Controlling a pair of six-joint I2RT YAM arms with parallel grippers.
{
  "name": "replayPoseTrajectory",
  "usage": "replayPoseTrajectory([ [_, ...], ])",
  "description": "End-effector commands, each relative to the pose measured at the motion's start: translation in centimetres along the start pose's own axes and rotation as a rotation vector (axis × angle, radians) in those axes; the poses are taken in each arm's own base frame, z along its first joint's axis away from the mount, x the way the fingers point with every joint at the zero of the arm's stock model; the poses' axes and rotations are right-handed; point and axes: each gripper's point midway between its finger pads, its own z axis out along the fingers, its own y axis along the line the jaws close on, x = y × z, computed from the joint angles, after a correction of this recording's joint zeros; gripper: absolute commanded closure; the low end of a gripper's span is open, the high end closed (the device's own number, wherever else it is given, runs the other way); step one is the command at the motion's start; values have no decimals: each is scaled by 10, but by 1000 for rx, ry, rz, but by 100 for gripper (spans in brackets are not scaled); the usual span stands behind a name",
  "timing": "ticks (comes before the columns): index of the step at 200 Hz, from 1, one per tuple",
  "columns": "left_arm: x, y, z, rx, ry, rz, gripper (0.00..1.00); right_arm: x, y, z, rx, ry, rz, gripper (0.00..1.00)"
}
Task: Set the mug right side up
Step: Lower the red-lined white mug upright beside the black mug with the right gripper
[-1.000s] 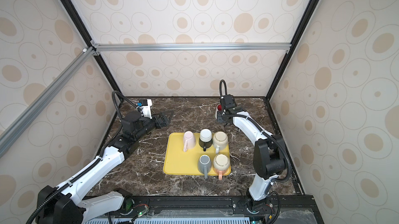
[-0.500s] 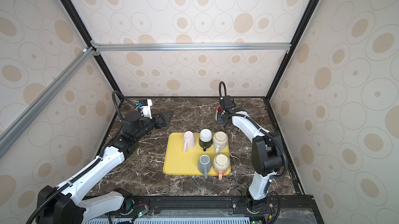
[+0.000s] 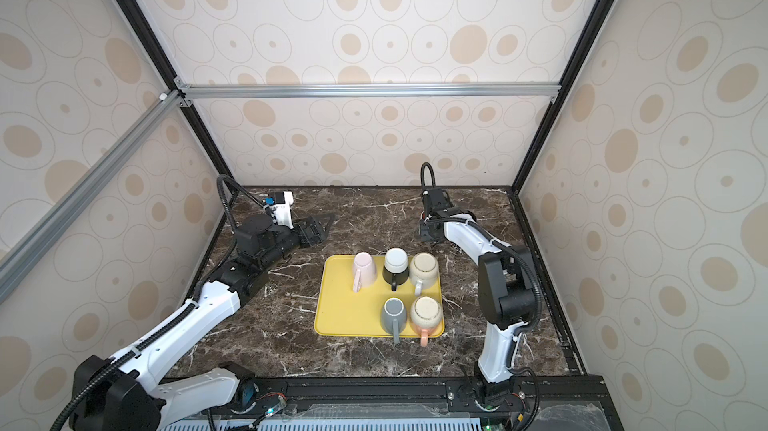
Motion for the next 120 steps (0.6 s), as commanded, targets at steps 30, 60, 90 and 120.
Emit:
replayPoseTrajectory([
  [30, 4, 6, 4, -6, 0, 14, 0, -18, -22, 16, 59, -54, 26, 100],
  [60, 6, 7, 5, -6, 4, 10, 0, -17, -24, 23, 51, -41, 31, 100],
  [90, 7, 8, 5, -9, 6, 7, 0, -10, -24, 31, 50, -26, 28, 100],
  [120, 10, 10, 5, -11, 9, 4, 0, -1, -24, 32, 46, -14, 21, 100],
])
